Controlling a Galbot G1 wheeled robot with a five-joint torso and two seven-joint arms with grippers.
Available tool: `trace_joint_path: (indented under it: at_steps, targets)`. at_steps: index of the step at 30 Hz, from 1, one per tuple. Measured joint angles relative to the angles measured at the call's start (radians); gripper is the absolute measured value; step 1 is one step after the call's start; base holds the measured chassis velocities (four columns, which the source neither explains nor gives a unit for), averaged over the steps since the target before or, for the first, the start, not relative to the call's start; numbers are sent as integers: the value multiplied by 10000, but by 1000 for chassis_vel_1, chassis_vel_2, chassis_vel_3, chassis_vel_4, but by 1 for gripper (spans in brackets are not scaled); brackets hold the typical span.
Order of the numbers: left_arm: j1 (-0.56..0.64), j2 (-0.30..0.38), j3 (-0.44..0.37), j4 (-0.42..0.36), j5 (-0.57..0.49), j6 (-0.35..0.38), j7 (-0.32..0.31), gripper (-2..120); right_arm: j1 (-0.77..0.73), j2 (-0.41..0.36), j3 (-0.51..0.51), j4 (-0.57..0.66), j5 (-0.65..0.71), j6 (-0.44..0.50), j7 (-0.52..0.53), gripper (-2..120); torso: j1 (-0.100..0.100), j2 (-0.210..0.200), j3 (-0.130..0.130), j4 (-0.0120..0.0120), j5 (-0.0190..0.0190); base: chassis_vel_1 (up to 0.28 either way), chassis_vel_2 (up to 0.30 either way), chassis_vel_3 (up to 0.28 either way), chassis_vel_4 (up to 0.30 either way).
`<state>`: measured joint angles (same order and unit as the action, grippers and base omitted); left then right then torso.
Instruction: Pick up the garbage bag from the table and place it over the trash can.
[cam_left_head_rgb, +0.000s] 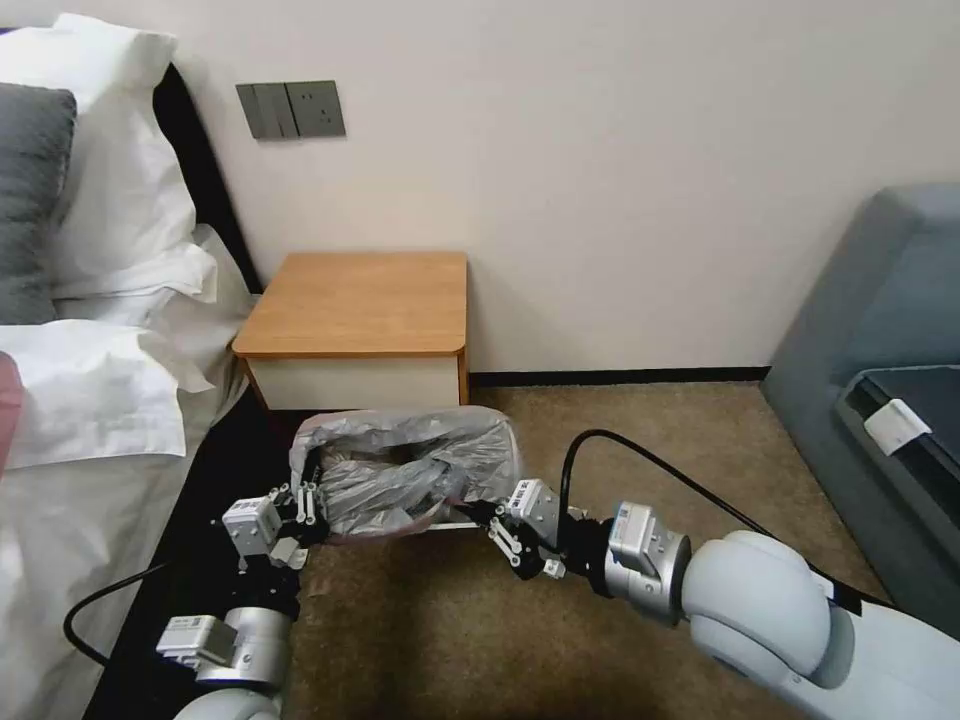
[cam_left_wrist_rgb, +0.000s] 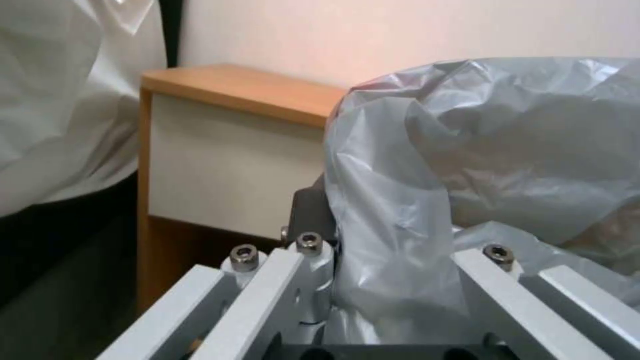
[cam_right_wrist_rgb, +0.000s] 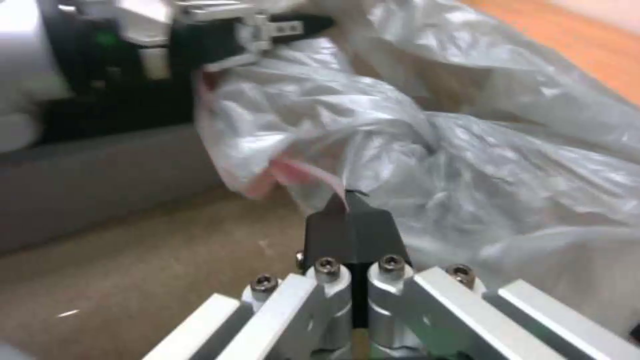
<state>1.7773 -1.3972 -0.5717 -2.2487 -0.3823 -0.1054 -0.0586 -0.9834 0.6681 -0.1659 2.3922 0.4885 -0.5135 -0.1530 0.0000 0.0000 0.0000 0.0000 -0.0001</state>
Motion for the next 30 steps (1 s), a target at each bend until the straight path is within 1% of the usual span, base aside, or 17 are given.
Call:
trace_joint_path:
  at_steps: [5,12,17,20,30]
  targets:
    - [-35,-20,27,5,-197,151,-113,8,-672,-172,180,-32,-730,244,-552,0,0,0,0,0,1,0,0,0,0]
    - [-35,0,26,-160,-634,290,-296,8,-1061,-219,377,-352,-1519,412,-971,0,0,0,0,0,1,0,0,0,0]
    - [-25,6,27,-306,-1032,450,-375,8,-1061,-65,374,-723,-1881,504,-988,0,0,0,-1,0,2,0,0,0,0]
    - [18,20,24,-548,-1643,739,-458,8,-1079,136,418,-1283,-2359,839,-739,0,0,0,0,0,1,0,0,0,0]
    - [36,42,-6,-702,-2398,1155,-553,8,-1034,455,495,-2069,-2595,1168,-645,0,0,0,0,0,2,0,0,0,0]
